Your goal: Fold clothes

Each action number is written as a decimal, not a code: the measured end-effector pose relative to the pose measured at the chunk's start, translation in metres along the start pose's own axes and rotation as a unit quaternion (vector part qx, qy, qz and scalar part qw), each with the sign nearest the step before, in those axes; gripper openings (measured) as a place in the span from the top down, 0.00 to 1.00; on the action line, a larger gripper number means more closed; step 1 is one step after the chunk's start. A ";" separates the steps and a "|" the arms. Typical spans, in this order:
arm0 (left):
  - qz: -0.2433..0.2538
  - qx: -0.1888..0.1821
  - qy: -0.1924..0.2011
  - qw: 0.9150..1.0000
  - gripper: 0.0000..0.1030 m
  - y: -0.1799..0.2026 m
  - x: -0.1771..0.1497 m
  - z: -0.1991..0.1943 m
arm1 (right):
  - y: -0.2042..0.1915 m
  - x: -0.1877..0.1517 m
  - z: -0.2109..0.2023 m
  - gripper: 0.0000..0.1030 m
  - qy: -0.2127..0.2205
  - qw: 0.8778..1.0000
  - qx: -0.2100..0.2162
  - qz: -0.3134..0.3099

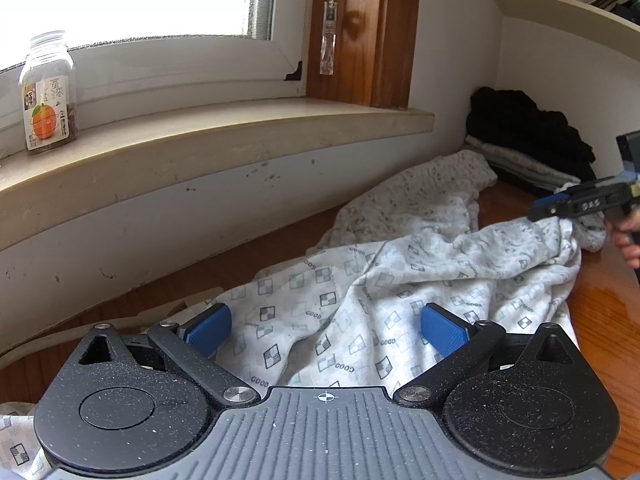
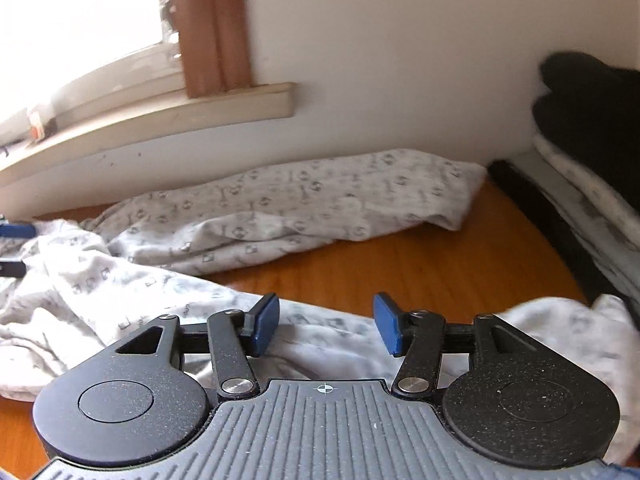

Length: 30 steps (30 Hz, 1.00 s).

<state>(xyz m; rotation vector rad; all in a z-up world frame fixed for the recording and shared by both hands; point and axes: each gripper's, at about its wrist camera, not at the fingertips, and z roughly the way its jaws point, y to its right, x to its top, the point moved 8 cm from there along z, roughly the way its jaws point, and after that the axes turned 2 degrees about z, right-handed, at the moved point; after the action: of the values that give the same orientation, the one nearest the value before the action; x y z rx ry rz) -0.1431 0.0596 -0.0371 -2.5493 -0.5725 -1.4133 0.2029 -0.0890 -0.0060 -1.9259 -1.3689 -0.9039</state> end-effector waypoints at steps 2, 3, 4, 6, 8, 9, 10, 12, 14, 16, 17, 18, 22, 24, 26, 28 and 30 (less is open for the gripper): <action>-0.001 0.000 -0.001 1.000 0.02 0.000 0.000 0.000 | -0.003 0.000 0.004 0.48 0.000 1.000 0.004 -0.003; -0.002 0.000 -0.002 1.000 0.02 -0.001 -0.001 0.000 | -0.004 0.000 0.005 0.48 0.001 1.000 0.005 -0.005; -0.002 0.001 -0.003 1.000 0.01 -0.001 -0.001 0.000 | -0.005 0.000 0.007 0.47 0.000 1.000 0.011 -0.007; -0.004 0.001 -0.004 1.000 0.01 -0.001 -0.001 0.000 | -0.007 -0.001 0.011 0.47 -0.001 1.000 0.021 -0.009; -0.004 0.002 -0.005 1.000 0.01 -0.001 -0.001 0.000 | -0.010 0.000 0.010 0.47 0.000 0.999 0.032 -0.006; -0.004 0.001 -0.004 1.000 0.01 -0.001 -0.001 0.000 | -0.016 0.004 0.008 0.47 0.004 0.999 0.045 -0.011; -0.004 0.000 -0.003 1.000 0.00 -0.001 -0.001 -0.001 | -0.021 0.008 0.006 0.46 0.008 0.998 0.059 -0.016; 0.000 -0.008 -0.003 1.000 0.00 0.003 -0.001 -0.001 | -0.044 0.016 0.006 0.44 0.012 0.995 0.087 -0.045; 0.003 -0.009 0.000 1.000 0.00 0.005 -0.001 -0.002 | -0.075 0.023 0.007 0.45 0.016 0.989 0.127 -0.077; -0.006 -0.001 0.002 1.000 0.00 0.004 0.000 -0.005 | -0.108 0.025 0.008 0.45 0.015 0.979 0.173 -0.104; -0.016 0.003 0.002 1.000 0.00 0.002 0.001 -0.007 | -0.124 0.026 0.008 0.45 0.012 0.974 0.194 -0.117; -0.025 0.007 0.001 1.000 0.00 0.001 0.002 -0.008 | -0.140 0.026 0.008 0.45 0.010 0.968 0.215 -0.129; -0.058 0.061 0.008 0.996 0.00 -0.013 0.002 -0.041 | -0.197 0.023 0.008 0.45 0.015 0.947 0.253 -0.195; -0.081 0.076 0.016 0.994 0.00 -0.020 0.000 -0.063 | -0.220 0.021 0.006 0.44 0.023 0.939 0.268 -0.215; -0.092 0.097 0.014 0.991 0.00 -0.026 -0.007 -0.086 | -0.238 0.018 -0.001 0.38 0.025 0.934 0.291 -0.208; -0.097 0.123 0.011 0.988 0.00 -0.032 -0.014 -0.108 | -0.256 0.014 -0.007 0.40 0.027 0.928 0.313 -0.200; -0.097 0.147 0.015 0.984 0.00 -0.036 -0.022 -0.132 | -0.278 0.004 -0.014 0.65 0.014 0.917 0.339 -0.210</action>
<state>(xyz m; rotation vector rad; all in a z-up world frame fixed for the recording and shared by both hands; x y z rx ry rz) -0.2708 0.0436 0.0135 -2.2864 -0.9676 -1.3085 -0.0641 -0.0180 0.0290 -1.1097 -1.8162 -0.5204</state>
